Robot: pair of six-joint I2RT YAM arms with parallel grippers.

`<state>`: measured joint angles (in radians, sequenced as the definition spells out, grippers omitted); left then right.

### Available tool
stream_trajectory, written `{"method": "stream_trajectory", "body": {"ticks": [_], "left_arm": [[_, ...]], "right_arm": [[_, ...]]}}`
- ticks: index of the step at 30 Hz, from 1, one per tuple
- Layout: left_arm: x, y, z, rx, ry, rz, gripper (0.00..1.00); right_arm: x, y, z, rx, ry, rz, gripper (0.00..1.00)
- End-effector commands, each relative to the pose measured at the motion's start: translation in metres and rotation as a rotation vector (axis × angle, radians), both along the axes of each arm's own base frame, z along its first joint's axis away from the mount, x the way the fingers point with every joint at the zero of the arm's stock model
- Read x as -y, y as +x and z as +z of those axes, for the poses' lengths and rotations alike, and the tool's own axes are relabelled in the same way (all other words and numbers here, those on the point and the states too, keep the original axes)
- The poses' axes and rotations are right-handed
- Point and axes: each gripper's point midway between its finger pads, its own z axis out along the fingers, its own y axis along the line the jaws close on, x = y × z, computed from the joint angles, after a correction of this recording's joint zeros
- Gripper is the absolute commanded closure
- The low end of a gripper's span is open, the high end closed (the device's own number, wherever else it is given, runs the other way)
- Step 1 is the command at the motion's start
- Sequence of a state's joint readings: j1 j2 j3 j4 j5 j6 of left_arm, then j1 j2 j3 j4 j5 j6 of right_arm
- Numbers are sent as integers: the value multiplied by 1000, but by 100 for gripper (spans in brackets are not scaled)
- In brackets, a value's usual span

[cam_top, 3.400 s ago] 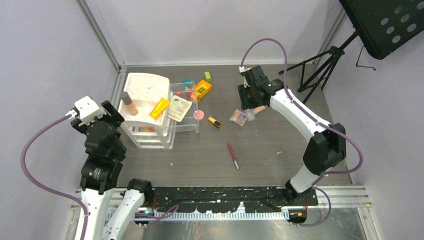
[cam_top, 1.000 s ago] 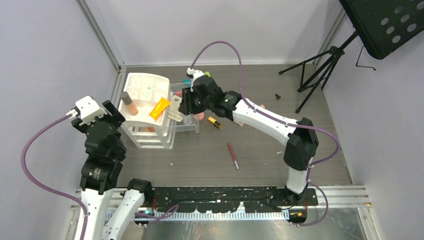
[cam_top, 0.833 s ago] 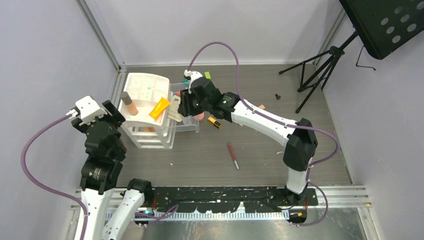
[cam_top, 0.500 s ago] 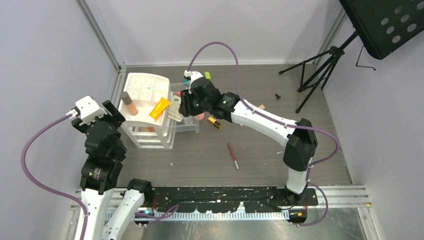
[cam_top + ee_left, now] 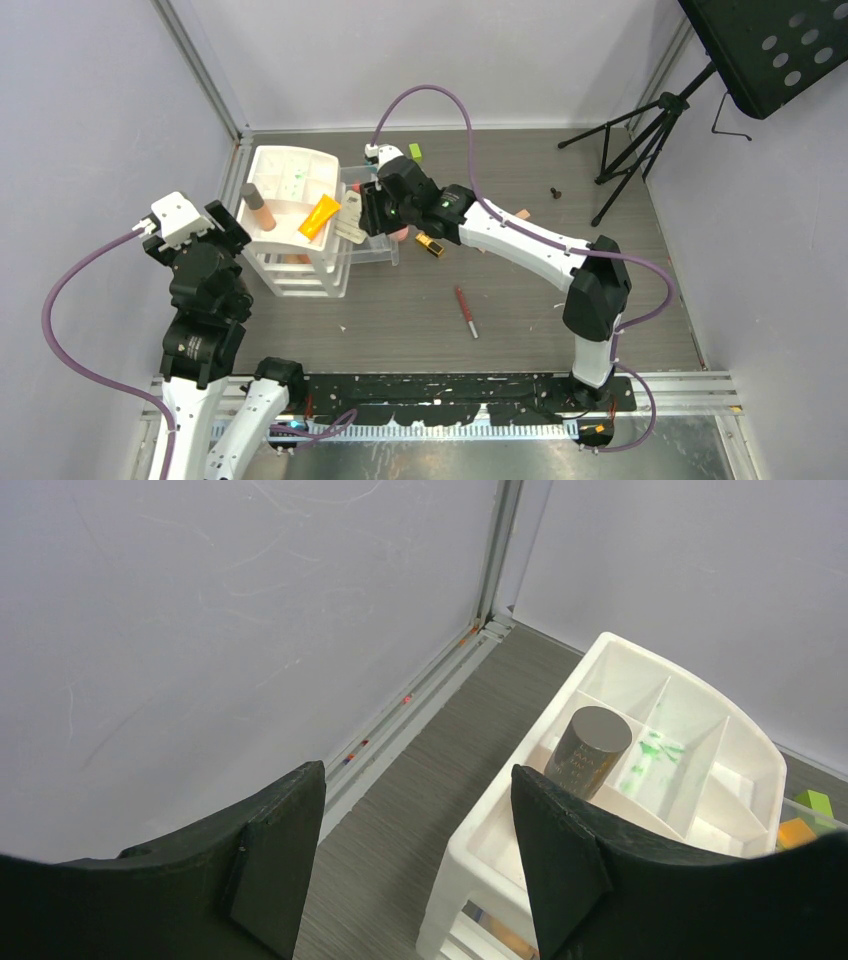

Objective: Organize the makeup
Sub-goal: Place the makeup in the storage box.

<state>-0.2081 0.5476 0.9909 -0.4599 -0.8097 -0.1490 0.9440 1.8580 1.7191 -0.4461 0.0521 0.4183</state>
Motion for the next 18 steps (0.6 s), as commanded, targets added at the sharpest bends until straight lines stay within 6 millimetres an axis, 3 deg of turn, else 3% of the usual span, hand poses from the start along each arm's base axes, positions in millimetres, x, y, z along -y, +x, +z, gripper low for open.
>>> {"method": "stream_trajectory", "body": {"ticks": [1, 18], "left_arm": [[2, 3, 9, 46, -9, -11, 30], [3, 4, 9, 45, -9, -15, 30]], "right_arm": [[-9, 4, 38, 77, 67, 1, 63], [-9, 3, 42, 86, 75, 2, 63]]}}
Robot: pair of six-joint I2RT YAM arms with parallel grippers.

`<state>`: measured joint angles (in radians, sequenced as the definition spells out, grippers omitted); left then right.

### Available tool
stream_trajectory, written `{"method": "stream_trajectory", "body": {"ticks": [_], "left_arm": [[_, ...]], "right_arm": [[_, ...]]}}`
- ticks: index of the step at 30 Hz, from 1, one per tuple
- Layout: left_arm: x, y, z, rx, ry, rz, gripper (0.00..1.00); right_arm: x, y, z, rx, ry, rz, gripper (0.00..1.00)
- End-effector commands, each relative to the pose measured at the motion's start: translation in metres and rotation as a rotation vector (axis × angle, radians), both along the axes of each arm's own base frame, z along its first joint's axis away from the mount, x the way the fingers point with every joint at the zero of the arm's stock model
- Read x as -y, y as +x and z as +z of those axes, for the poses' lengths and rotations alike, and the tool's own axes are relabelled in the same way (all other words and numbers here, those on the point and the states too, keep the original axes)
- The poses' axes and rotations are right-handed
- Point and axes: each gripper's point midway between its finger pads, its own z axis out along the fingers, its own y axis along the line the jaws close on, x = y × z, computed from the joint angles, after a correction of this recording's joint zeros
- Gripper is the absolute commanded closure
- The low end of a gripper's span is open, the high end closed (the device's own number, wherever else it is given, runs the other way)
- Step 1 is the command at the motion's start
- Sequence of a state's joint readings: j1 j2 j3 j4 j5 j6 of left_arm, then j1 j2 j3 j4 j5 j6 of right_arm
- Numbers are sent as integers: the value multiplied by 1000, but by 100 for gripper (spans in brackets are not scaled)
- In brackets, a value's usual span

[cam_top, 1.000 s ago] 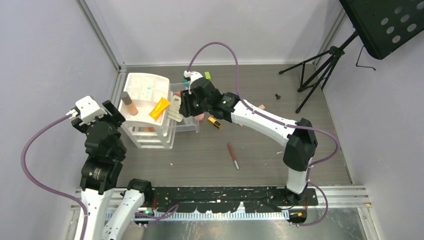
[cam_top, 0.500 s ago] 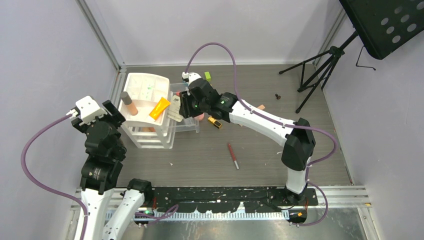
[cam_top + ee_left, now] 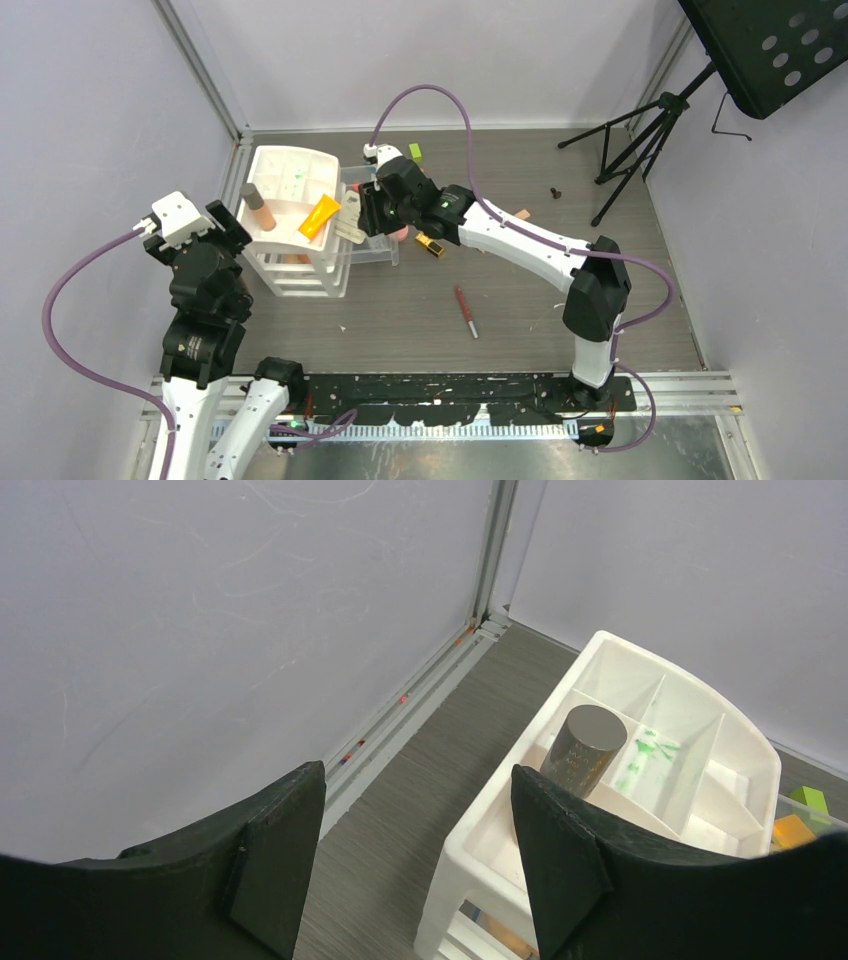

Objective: Organize the makeup
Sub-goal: Place the makeup in the storage box.

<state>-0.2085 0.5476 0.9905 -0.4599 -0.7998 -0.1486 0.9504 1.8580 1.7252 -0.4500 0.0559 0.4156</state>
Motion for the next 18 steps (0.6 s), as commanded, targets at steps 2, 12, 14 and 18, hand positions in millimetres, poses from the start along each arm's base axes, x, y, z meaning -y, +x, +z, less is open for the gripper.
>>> {"method": "stream_trajectory", "body": {"ticks": [2, 12, 14, 18], "left_arm": [[2, 3, 9, 47, -10, -5, 30], [1, 3, 9, 44, -7, -3, 30], [0, 2, 10, 48, -7, 5, 30], [-1, 1, 10, 49, -6, 8, 30]], "right_arm": [[-7, 5, 42, 91, 79, -4, 66], [-3, 13, 89, 234, 187, -36, 78], [-3, 15, 95, 249, 185, -37, 78], [-8, 14, 89, 221, 159, -21, 78]]}}
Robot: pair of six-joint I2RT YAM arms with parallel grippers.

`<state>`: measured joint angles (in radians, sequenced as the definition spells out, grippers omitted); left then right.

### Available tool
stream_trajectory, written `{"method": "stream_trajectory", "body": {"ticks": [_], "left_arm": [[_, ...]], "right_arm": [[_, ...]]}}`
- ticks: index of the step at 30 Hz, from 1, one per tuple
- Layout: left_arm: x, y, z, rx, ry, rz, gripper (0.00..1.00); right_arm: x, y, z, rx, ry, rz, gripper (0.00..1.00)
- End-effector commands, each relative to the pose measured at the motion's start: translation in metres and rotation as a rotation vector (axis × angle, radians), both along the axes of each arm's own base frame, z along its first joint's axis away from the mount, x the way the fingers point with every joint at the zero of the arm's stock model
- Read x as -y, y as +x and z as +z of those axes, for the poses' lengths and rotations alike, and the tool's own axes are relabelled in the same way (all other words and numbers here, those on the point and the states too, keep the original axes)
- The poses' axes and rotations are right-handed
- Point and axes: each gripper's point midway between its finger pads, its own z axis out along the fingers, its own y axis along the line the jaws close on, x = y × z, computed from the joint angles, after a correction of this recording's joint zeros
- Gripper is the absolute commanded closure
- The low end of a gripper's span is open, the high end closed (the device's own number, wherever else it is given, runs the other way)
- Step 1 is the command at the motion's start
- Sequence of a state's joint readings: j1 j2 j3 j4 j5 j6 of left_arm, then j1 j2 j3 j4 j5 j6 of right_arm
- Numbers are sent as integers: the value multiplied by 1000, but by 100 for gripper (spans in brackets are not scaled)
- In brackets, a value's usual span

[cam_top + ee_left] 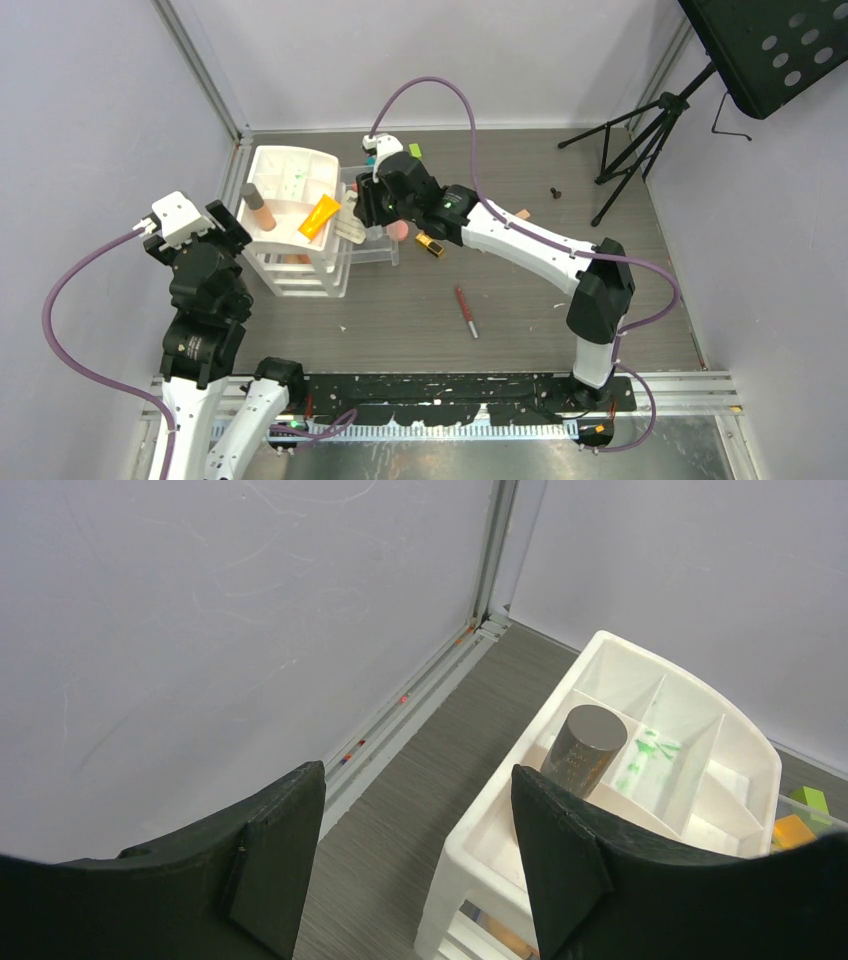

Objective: Organize the makeup
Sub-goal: Place the makeup in the storage box.

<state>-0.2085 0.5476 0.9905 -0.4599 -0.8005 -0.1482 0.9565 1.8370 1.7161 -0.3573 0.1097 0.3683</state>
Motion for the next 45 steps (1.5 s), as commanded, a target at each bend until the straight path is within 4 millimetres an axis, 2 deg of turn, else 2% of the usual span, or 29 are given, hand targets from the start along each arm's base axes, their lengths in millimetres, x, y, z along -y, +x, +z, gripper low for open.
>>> {"method": "stream_trajectory", "body": {"ticks": [1, 5, 8, 13, 15, 20, 23, 29, 36, 45], "left_arm": [[0, 2, 10, 48, -6, 5, 30], [1, 3, 10, 45, -7, 0, 30], [1, 4, 9, 43, -7, -2, 30], [1, 4, 9, 45, -8, 0, 30], [1, 3, 10, 48, -9, 1, 30], [-2, -2, 12, 57, -8, 14, 30], [-3, -3, 12, 59, -8, 21, 30], [-4, -4, 12, 58, -6, 26, 30], [-5, -5, 12, 60, -6, 29, 30], [-5, -6, 13, 65, -7, 32, 30]], "right_arm": [[-5, 1, 61, 100, 112, -1, 78], [-4, 2, 59, 101, 135, -19, 79], [1, 3, 72, 146, 174, -43, 78], [7, 9, 82, 186, 176, -71, 78], [6, 9, 92, 229, 217, -64, 79], [-2, 12, 146, 426, 302, -5, 79], [-19, 6, 171, 470, 370, 75, 79], [-58, -22, 202, 605, 634, 273, 84], [-99, -31, 196, 648, 740, 384, 86], [-128, -35, 161, 648, 728, 466, 89]]}}
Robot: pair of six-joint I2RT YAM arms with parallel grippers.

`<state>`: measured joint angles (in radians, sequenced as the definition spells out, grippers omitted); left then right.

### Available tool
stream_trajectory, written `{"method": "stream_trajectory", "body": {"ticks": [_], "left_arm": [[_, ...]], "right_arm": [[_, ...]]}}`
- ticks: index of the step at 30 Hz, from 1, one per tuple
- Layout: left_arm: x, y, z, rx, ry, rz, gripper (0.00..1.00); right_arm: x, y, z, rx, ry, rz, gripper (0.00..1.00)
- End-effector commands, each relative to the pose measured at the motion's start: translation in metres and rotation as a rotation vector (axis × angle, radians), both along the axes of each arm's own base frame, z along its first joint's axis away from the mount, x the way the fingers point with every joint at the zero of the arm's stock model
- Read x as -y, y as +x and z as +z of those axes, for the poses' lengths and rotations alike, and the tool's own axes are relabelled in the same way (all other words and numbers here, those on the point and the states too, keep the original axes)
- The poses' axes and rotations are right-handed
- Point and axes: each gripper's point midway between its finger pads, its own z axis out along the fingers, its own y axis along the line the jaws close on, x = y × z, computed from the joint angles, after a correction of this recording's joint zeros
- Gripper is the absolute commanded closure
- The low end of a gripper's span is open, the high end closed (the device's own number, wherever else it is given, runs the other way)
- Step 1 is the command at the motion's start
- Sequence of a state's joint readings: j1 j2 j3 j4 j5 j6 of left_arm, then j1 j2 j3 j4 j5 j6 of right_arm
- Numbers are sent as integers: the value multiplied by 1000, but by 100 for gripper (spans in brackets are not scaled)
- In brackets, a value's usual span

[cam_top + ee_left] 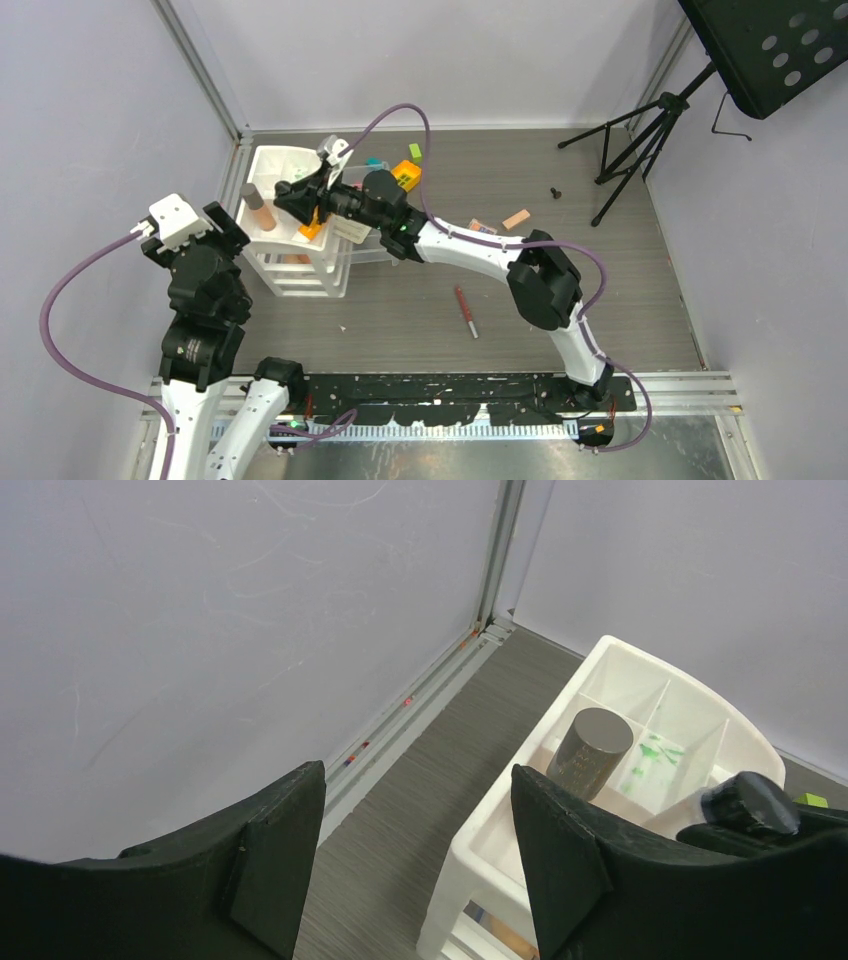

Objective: Organize the makeup
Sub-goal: Place the makeup in the storage box.

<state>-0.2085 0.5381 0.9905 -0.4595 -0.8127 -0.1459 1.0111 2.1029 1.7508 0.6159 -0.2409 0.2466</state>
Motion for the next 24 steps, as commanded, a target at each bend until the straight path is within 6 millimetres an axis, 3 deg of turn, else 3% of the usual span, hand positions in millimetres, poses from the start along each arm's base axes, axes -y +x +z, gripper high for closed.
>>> {"method": "stream_trajectory", "body": {"ticks": [1, 24], "left_arm": [[-3, -3, 12, 57, -7, 18, 30], [-1, 0, 11, 57, -7, 7, 29]], "right_arm": [[5, -18, 70, 150, 177, 47, 89], [-33, -7, 6, 227, -10, 43, 84]]}}
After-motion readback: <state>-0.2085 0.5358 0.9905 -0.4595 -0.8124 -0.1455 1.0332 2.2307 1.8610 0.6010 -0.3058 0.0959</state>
